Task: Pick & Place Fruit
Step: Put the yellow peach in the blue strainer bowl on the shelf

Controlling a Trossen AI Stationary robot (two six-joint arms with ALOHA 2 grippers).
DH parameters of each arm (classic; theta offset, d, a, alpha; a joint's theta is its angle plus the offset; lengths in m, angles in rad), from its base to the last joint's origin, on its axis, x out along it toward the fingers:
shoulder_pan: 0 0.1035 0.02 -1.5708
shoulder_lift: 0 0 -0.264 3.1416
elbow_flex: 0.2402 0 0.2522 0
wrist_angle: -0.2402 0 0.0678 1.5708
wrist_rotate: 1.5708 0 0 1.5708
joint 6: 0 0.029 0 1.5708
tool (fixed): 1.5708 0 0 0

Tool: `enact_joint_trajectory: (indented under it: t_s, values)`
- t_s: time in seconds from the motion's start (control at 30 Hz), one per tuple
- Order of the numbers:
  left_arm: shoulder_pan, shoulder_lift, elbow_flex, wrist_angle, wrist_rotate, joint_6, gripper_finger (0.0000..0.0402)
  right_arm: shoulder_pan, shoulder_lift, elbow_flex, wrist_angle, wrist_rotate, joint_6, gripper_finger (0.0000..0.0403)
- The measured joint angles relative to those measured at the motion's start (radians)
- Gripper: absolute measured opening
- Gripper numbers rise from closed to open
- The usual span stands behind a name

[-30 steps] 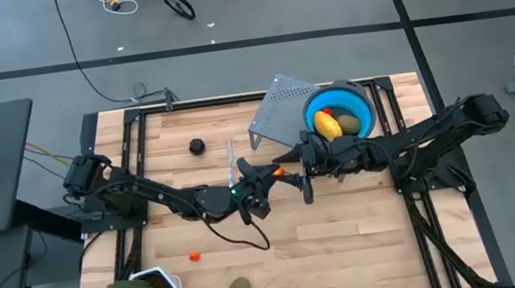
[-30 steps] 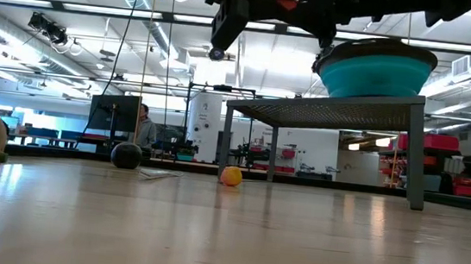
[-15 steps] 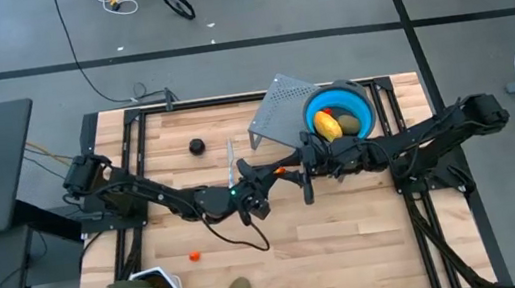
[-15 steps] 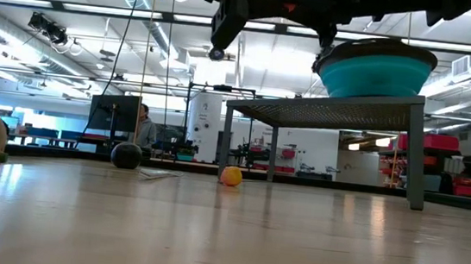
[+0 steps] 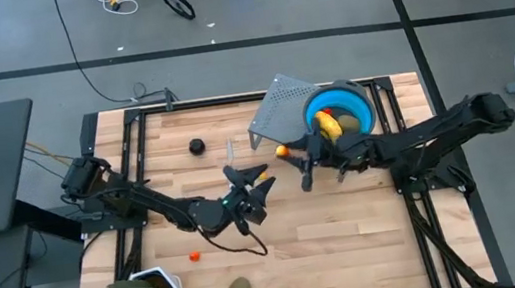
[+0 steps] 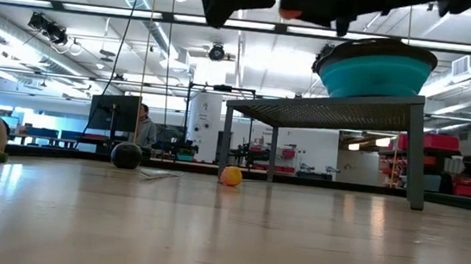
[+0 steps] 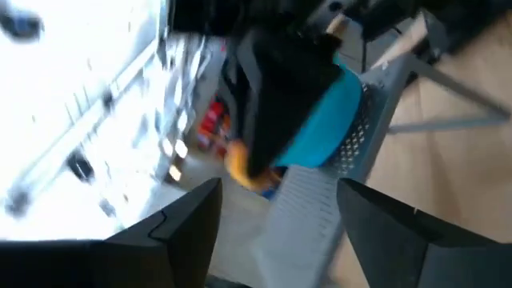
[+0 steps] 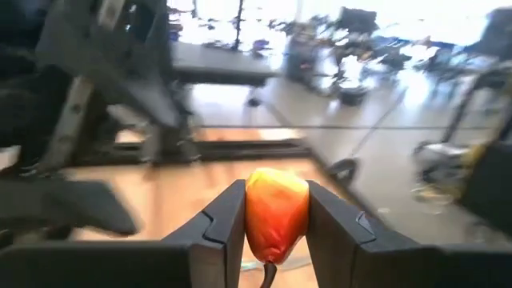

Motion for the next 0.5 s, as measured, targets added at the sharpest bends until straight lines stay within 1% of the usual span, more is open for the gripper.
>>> enact_joint_trajectory:
  t_s: [0.07,0.1,0.27,0.33,0.5]
  values:
    - [-0.001,0.000,-0.015,-0.003,-0.026,-0.173,0.0260,0.002,-0.057,0.000,-0.049,0.059,-0.026,0.0111]
    - [0.003,-0.001,-0.028,-0.020,-0.023,-0.253,0.0260,0.002,-0.089,0.000,-0.079,0.084,-0.030,0.0111]
    - [0.023,0.000,-0.102,-0.156,0.078,-0.571,0.0254,-0.014,-0.255,0.000,-0.307,0.227,-0.035,0.0112]
    - [0.035,0.000,-0.135,-0.165,0.141,-0.679,0.0252,-0.025,-0.315,0.000,-0.421,0.293,-0.003,0.0116]
    - [0.091,0.000,-0.183,-0.161,0.372,-0.896,0.0251,-0.056,-0.421,0.000,-0.680,0.435,0.126,0.0121]
